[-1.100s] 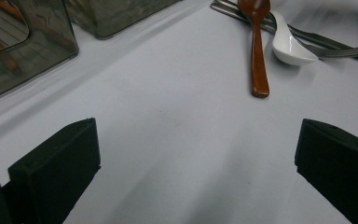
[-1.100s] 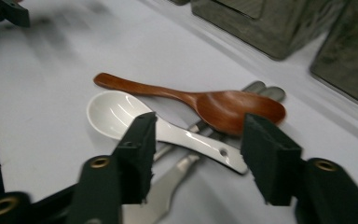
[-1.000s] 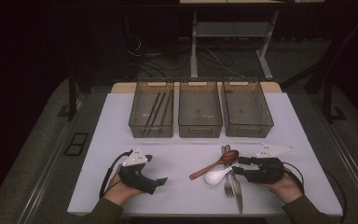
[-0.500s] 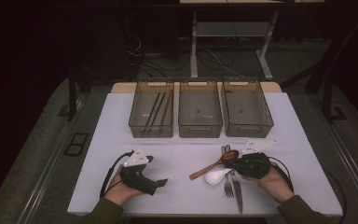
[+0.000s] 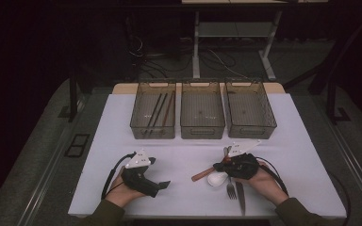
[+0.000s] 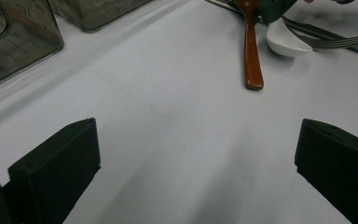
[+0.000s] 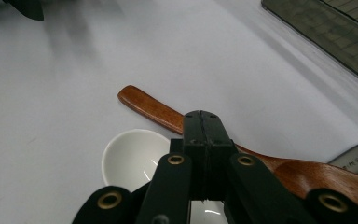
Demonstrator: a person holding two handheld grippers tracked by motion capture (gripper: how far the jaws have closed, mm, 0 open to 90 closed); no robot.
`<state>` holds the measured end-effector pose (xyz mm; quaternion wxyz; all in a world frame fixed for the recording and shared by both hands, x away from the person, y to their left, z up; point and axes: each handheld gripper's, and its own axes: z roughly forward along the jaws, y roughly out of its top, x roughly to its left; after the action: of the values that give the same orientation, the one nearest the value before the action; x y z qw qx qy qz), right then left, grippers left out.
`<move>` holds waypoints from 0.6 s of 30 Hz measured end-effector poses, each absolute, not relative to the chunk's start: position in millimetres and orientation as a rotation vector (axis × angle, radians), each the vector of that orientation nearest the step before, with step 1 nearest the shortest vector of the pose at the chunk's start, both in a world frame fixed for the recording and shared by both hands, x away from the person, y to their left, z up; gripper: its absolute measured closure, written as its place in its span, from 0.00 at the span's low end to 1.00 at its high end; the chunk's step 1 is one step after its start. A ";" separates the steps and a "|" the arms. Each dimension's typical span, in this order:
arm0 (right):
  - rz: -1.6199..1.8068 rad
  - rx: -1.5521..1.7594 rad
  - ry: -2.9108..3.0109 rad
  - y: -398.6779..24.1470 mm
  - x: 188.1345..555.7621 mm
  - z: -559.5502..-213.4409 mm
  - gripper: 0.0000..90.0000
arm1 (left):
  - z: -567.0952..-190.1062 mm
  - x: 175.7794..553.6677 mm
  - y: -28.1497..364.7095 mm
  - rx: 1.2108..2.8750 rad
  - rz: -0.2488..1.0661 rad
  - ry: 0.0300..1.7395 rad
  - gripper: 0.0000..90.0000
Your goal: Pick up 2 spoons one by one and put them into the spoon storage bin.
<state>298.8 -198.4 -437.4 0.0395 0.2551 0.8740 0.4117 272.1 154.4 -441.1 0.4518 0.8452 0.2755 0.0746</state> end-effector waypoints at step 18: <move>1.221 0.728 2.720 -182.7 301.1 -441.0 0.99 | -441.4 271.7 153.5 2.090 0.178 0.679 0.00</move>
<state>301.1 -182.7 -441.0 0.0362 0.2371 0.8857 0.3976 271.7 153.5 -441.4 0.4514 0.8459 0.2749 0.0718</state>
